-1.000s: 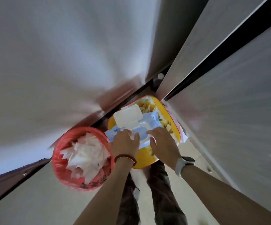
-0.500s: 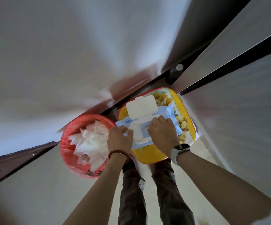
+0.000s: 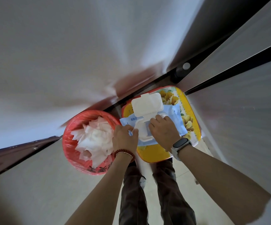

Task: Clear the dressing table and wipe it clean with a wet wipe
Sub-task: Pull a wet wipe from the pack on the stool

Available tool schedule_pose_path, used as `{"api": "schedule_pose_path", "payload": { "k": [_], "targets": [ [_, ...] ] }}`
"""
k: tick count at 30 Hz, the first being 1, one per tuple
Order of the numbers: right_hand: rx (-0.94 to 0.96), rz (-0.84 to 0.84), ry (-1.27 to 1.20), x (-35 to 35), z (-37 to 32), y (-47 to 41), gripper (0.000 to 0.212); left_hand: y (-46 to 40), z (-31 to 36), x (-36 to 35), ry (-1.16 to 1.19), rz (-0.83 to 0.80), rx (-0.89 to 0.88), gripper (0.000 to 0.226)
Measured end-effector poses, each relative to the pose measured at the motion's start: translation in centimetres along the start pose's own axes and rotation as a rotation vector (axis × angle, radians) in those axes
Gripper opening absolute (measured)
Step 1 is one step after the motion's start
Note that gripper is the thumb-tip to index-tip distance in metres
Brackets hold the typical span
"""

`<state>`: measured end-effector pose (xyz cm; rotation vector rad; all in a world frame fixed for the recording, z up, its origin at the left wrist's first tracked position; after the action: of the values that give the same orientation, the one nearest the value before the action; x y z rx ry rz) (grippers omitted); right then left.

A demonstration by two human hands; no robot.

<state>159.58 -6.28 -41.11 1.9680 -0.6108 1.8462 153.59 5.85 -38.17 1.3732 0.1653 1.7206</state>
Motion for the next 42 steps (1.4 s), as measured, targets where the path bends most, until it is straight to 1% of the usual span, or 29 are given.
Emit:
{"api": "schedule_pose_path", "payload": {
  "k": [4, 7, 9, 12, 18, 22, 23, 25, 27, 31, 32, 34, 35, 37, 42],
  "targets": [
    [0.038, -0.005, 0.015, 0.1, 0.1, -0.1, 0.012, 0.0, 0.1, -0.1, -0.001, 0.004, 0.0, 0.021],
    [0.114, -0.034, 0.028, 0.1, 0.5, 0.2, 0.016, 0.0, 0.1, -0.2, -0.008, 0.012, -0.013, 0.021],
    [0.149, -0.026, 0.03, 0.0, 0.8, 0.5, 0.016, 0.2, 0.0, -0.2, -0.008, 0.019, -0.022, 0.02],
    [0.123, 0.013, 0.021, 0.0, 0.6, 0.4, 0.013, 0.4, -0.1, -0.3, 0.006, 0.031, -0.021, 0.019],
    [0.087, 0.049, 0.004, -0.5, 0.8, 0.4, 0.013, 0.4, 0.0, -0.2, 0.016, 0.041, -0.027, 0.018],
    [0.059, 0.082, -0.031, -1.0, 1.2, 0.4, 0.028, 0.2, -0.1, -0.2, 0.014, 0.037, -0.034, 0.019],
    [0.064, 0.092, -0.048, -0.9, 1.4, 0.7, 0.027, 0.2, -0.1, -0.2, 0.017, 0.037, -0.034, 0.018],
    [0.092, 0.103, -0.096, -1.0, 1.7, 1.4, 0.018, 0.2, -0.3, -0.3, 0.023, 0.039, -0.032, 0.018],
    [0.08, 0.077, -0.143, -1.0, 1.9, 2.1, 0.008, 0.3, -0.5, -0.5, 0.026, 0.036, -0.029, 0.018],
    [-0.05, 0.074, -0.203, -1.7, 1.3, 1.8, 0.021, 0.3, -0.8, -0.6, 0.039, 0.038, -0.015, 0.018],
    [-0.06, 0.089, -0.199, -1.8, 1.2, 1.7, 0.02, 0.3, -0.8, -0.6, 0.041, 0.037, -0.014, 0.018],
    [-0.045, 0.113, -0.174, -2.0, 1.1, 1.7, 0.011, 0.2, -0.7, -0.5, 0.044, 0.038, -0.02, 0.017],
    [-0.035, 0.119, -0.155, -2.1, 1.1, 1.8, 0.012, 0.1, -0.7, -0.5, 0.045, 0.039, -0.023, 0.017],
    [-0.039, 0.123, -0.104, -2.3, 1.2, 1.8, 0.021, 0.0, -0.7, -0.5, 0.043, 0.035, -0.025, 0.017],
    [-0.052, 0.102, -0.037, -2.7, 0.9, 1.9, 0.022, 0.1, -0.8, -0.6, 0.054, 0.032, -0.015, 0.016]
  ]
}}
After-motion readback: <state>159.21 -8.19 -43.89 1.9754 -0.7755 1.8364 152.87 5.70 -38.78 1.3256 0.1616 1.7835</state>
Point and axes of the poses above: each hand's wrist, its own y-axis away from the middle knuckle, its own x-axis out of the back of the hand, z = x × y, the point moved 2 cm from there along -y, towards the middle knuckle, and after that the axes turned 3 degrees about z, right-handed, at the moved point
